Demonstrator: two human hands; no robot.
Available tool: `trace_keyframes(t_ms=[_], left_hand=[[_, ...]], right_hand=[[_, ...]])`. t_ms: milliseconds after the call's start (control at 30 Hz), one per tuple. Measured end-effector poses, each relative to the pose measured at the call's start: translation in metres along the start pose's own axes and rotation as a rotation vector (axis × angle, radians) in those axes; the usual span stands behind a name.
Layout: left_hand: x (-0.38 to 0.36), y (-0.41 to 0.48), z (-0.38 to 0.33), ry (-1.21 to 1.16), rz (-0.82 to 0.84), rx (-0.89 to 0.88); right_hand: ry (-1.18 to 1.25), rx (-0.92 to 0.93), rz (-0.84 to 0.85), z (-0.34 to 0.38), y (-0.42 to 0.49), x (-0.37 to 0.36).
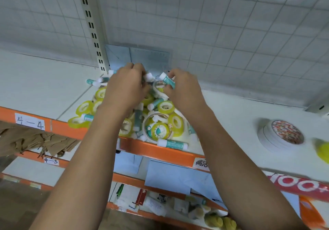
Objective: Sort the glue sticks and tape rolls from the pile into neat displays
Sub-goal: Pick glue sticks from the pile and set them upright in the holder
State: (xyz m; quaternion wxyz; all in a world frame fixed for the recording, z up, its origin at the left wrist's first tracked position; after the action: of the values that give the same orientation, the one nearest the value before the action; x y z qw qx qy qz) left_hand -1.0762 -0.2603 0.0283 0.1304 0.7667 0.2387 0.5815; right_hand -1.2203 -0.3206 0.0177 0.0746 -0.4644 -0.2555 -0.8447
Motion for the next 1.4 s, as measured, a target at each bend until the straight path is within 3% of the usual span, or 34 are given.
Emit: trace_keyframes(t_ms=[300,567,733,1067,1400], left_hand=[[-0.062,-0.005,-0.167,-0.116,0.251,-0.279],[-0.113,-0.024,-0.319,-0.236,0.315,-0.45],[-0.137,-0.038,-0.393,-0.253,0.364,-0.47],[-0.163,-0.091,-0.478,-0.227,0.431,-0.566],[-0.187,-0.129,-0.504,-0.134,0.527,-0.689]], right_hand=[[-0.102,-0.154,-0.035,-0.138,-0.072,0.089],[-0.151,-0.293,-0.137,-0.261,-0.134,0.185],[-0.169,-0.337,-0.17,-0.321,-0.166,0.229],[-0.212,-0.362,-0.157,-0.386,-0.239,0.27],[-0.178,-0.451,-0.153,-0.404,-0.275,0.27]])
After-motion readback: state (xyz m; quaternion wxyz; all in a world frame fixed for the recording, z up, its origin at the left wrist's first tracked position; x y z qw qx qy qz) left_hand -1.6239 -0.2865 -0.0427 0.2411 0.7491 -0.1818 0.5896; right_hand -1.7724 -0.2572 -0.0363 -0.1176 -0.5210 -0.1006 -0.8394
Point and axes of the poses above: each hand's wrist, its own y-axis towards the middle knuckle, its own x-axis out of the back of the hand, z = x × y, the point moved 4 cm from there along y, towards the middle knuckle, and after that the axes turned 1 degree about -y, right-handed, at the moved point
